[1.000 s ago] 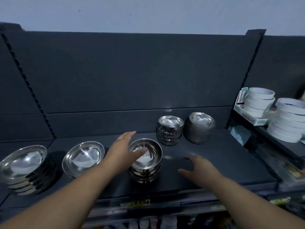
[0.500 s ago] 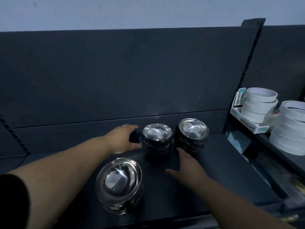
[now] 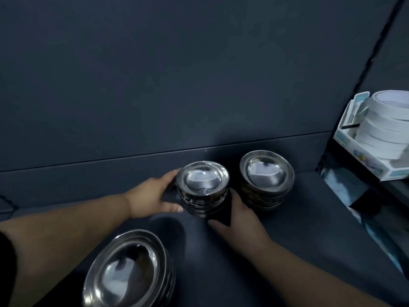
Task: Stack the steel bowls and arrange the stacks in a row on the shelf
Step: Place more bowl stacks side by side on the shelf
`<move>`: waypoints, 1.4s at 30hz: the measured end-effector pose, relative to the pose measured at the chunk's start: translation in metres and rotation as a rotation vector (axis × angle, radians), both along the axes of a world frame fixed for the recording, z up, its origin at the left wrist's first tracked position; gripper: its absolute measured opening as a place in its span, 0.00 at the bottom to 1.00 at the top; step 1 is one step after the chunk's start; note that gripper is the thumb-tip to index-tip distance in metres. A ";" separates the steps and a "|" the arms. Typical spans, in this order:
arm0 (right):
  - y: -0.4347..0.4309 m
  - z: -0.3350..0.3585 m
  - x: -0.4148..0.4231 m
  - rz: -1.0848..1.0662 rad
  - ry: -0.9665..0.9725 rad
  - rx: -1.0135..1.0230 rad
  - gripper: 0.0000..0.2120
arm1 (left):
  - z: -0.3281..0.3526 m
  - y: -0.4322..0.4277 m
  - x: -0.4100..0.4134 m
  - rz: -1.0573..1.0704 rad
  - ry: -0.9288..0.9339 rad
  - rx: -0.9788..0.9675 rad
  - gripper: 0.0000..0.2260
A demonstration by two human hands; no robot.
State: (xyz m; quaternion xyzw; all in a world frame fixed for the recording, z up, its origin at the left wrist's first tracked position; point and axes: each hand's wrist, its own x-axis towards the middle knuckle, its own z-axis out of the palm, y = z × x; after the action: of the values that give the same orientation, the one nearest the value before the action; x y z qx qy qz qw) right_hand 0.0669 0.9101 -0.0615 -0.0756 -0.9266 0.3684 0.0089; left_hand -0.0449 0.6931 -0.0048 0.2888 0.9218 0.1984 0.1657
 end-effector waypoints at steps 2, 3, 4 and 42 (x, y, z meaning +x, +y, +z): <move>-0.001 -0.002 -0.003 -0.004 0.024 -0.027 0.43 | -0.007 0.004 -0.001 0.040 -0.050 0.070 0.43; -0.001 -0.002 -0.004 -0.012 0.029 -0.038 0.42 | -0.009 0.005 -0.001 0.062 -0.076 0.107 0.43; -0.001 -0.002 -0.005 -0.022 0.033 -0.049 0.41 | -0.012 0.007 -0.003 0.076 -0.101 0.146 0.43; 0.096 0.005 0.127 0.023 0.093 -0.273 0.35 | -0.014 0.097 0.184 0.313 -0.107 0.430 0.46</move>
State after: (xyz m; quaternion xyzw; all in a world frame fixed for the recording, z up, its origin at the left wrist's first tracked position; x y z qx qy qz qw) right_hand 0.1938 1.0057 -0.0568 -0.0483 -0.8672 0.4942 0.0369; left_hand 0.1387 0.7896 -0.0193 0.1604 0.8819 0.4277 0.1163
